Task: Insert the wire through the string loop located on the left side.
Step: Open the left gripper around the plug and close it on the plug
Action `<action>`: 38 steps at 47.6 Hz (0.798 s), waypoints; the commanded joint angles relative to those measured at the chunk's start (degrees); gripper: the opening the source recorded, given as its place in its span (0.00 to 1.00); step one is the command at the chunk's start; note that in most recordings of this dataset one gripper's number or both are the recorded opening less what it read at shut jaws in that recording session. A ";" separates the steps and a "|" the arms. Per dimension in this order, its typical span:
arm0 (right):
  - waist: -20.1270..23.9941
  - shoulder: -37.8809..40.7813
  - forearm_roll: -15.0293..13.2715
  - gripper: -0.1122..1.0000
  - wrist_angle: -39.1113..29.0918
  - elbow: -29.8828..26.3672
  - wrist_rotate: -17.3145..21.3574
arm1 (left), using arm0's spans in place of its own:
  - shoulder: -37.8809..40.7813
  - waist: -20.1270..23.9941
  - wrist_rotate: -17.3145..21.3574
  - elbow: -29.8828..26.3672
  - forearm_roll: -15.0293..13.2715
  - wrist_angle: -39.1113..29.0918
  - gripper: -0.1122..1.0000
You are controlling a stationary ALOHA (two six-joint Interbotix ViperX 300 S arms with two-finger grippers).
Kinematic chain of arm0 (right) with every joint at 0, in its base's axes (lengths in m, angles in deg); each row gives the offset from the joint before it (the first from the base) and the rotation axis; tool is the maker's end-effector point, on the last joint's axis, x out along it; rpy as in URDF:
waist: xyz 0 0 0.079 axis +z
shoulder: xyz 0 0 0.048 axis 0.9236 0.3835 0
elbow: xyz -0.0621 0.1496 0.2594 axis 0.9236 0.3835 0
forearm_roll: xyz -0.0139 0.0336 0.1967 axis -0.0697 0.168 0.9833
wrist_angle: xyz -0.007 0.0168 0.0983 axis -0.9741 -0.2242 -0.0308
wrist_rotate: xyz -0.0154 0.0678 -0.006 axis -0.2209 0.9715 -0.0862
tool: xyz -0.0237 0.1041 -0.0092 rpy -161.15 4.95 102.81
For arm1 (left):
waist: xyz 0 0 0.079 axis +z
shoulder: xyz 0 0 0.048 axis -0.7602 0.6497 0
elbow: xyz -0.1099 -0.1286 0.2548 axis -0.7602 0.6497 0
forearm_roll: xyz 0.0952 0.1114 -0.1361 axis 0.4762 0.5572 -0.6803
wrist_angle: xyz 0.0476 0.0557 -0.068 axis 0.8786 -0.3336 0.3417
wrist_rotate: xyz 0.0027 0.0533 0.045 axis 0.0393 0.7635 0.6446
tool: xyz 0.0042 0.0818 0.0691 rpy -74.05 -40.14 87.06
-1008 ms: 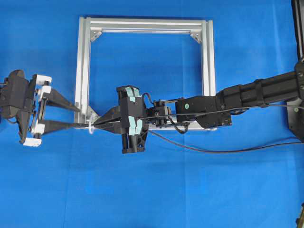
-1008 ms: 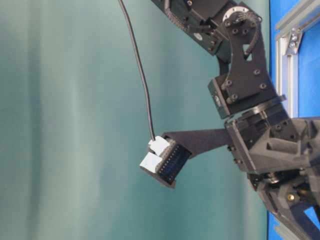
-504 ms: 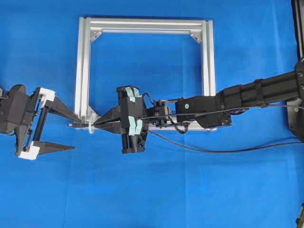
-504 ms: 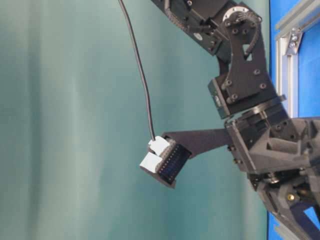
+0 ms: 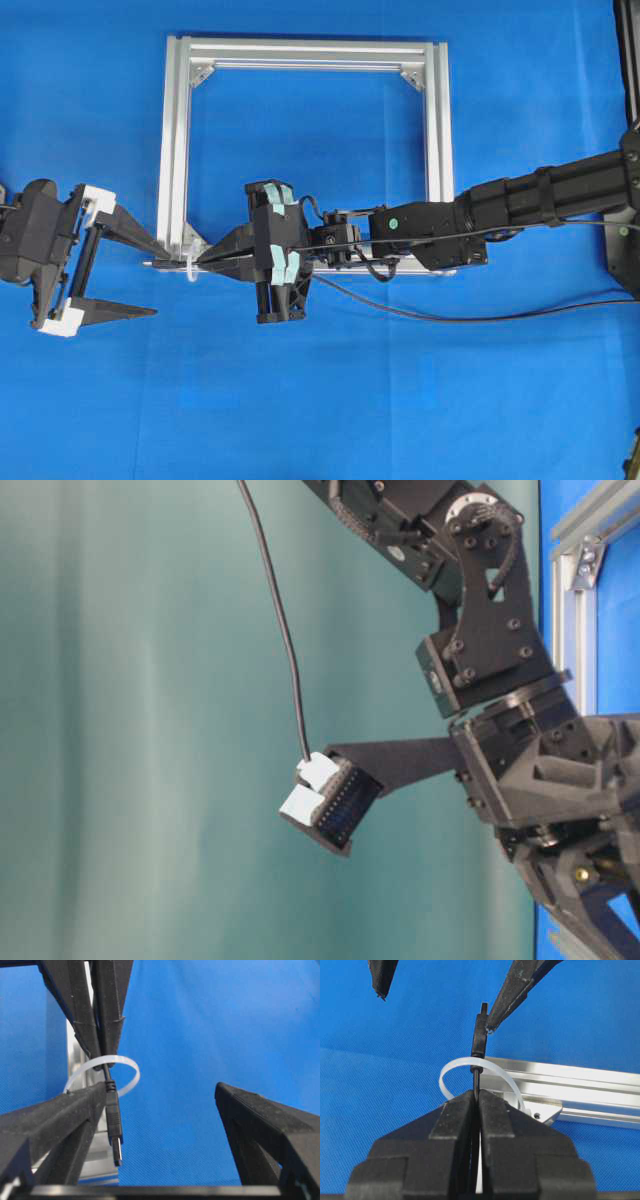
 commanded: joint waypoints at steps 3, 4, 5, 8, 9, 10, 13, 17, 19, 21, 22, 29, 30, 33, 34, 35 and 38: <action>0.00 -1.05 -0.09 0.10 0.53 -0.62 -0.09 | 0.44 0.79 0.09 -0.97 -0.09 0.26 0.91; -0.09 -1.05 -0.09 0.10 0.53 -0.62 -0.09 | 0.62 0.88 0.09 -0.97 -0.18 0.26 0.90; -0.09 -1.05 -0.09 0.10 0.53 -0.62 -0.09 | 0.88 1.05 0.09 -1.05 -0.18 0.26 0.90; 0.00 -1.05 -0.09 0.10 0.70 -0.62 -0.09 | 2.29 1.23 0.09 -1.23 -0.18 0.26 0.90; -0.09 -1.05 -0.09 0.10 0.70 -0.62 -0.09 | 2.99 1.32 0.09 -1.41 -0.18 0.26 0.90; 0.00 -1.05 -0.09 0.10 0.79 -0.62 -0.09 | 3.60 1.23 0.09 -1.49 -0.18 0.18 0.90; 0.00 -1.05 -0.09 0.10 0.70 -0.44 -0.09 | 4.83 1.32 0.09 -1.85 -0.18 0.26 0.90; 0.00 -1.05 -0.09 0.10 0.44 -0.44 -0.09 | 5.71 1.23 0.18 -2.20 -0.18 0.26 0.89; 0.00 -1.05 -0.09 0.10 0.53 -0.44 -0.09 | 5.80 1.23 0.18 -2.29 -0.18 0.26 0.89; 0.00 -1.05 -0.18 0.10 0.53 -0.53 -0.09 | 5.80 1.23 0.26 -2.29 -0.09 0.26 0.89; -0.09 -1.05 -0.09 0.10 0.53 -0.53 -0.09 | 5.71 1.23 0.26 -2.29 -0.18 0.26 0.89; -0.09 -1.05 -0.09 0.10 0.70 -0.62 -0.09 | 5.54 1.23 0.26 -2.02 -0.09 0.26 0.89; -0.09 -1.05 -0.18 0.10 0.79 -0.62 -0.09 | 5.45 1.23 0.26 -2.02 -0.09 0.26 0.89; 0.00 -1.05 -0.09 0.10 0.70 -0.53 -0.09 | 5.45 1.32 0.26 -2.02 -0.18 0.26 0.89; 0.00 -1.05 -0.09 0.10 0.70 -0.53 -0.09 | 5.45 1.32 0.26 -2.02 -0.18 0.35 0.89; 0.00 -1.05 -0.09 0.10 0.62 -0.53 -0.09 | 5.45 1.23 0.26 -2.11 -0.18 0.44 0.89; 0.00 -1.05 -0.09 0.10 0.44 -0.53 -0.09 | 5.45 1.23 0.26 -2.11 -0.18 0.44 0.89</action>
